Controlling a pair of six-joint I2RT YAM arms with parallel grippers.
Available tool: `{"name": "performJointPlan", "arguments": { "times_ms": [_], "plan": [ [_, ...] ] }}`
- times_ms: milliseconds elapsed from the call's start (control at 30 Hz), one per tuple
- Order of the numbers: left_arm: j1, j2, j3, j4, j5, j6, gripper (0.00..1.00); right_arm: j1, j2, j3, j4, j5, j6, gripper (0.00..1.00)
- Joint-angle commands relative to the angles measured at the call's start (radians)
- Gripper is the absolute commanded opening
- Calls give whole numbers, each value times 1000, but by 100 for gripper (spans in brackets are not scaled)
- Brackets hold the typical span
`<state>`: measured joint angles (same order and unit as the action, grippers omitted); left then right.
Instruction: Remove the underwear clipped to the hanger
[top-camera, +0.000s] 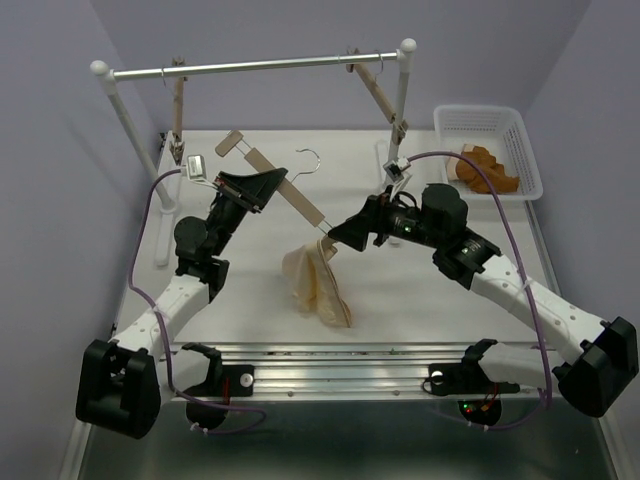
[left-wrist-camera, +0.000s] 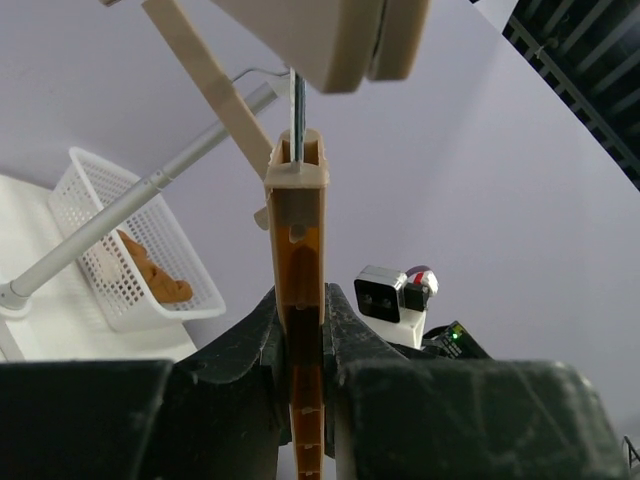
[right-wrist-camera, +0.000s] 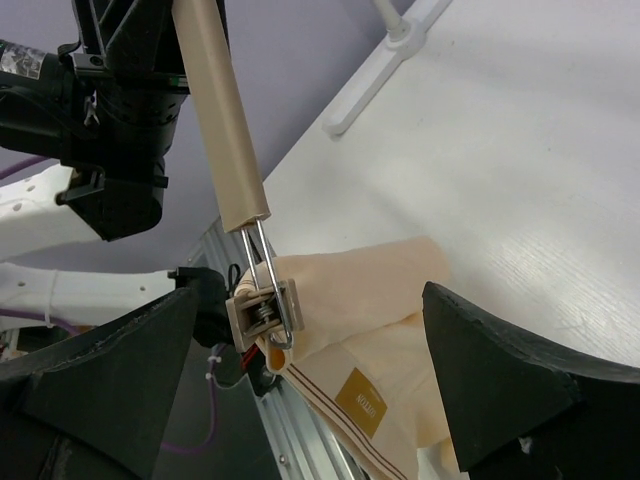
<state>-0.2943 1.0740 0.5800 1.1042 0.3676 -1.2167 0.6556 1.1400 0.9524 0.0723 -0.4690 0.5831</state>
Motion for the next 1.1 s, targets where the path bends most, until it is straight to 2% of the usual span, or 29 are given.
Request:
{"name": "performJointPlan", "arguments": {
  "times_ms": [0,200,533,667,800,833,1067],
  "plan": [
    [3,-63,43,46,7,15,0,-4,-28,-27,162,-66,34,100],
    [4,-95,63,-23,-33,39,0,-4,-36,-49,245,-134,35,98],
    [1,-101,58,-17,-39,29,0,-4,38,-30,372,-246,80,86],
    [1,-109,57,-17,-39,26,0,-4,55,-27,371,-258,90,83],
    [3,-120,52,-21,-44,29,0,-4,66,-29,380,-267,101,74],
    [1,-121,52,-23,-45,29,0,-4,64,-30,382,-267,104,68],
    [0,-140,34,-37,-61,26,0,-4,69,-35,380,-267,115,58]
  ]
}}
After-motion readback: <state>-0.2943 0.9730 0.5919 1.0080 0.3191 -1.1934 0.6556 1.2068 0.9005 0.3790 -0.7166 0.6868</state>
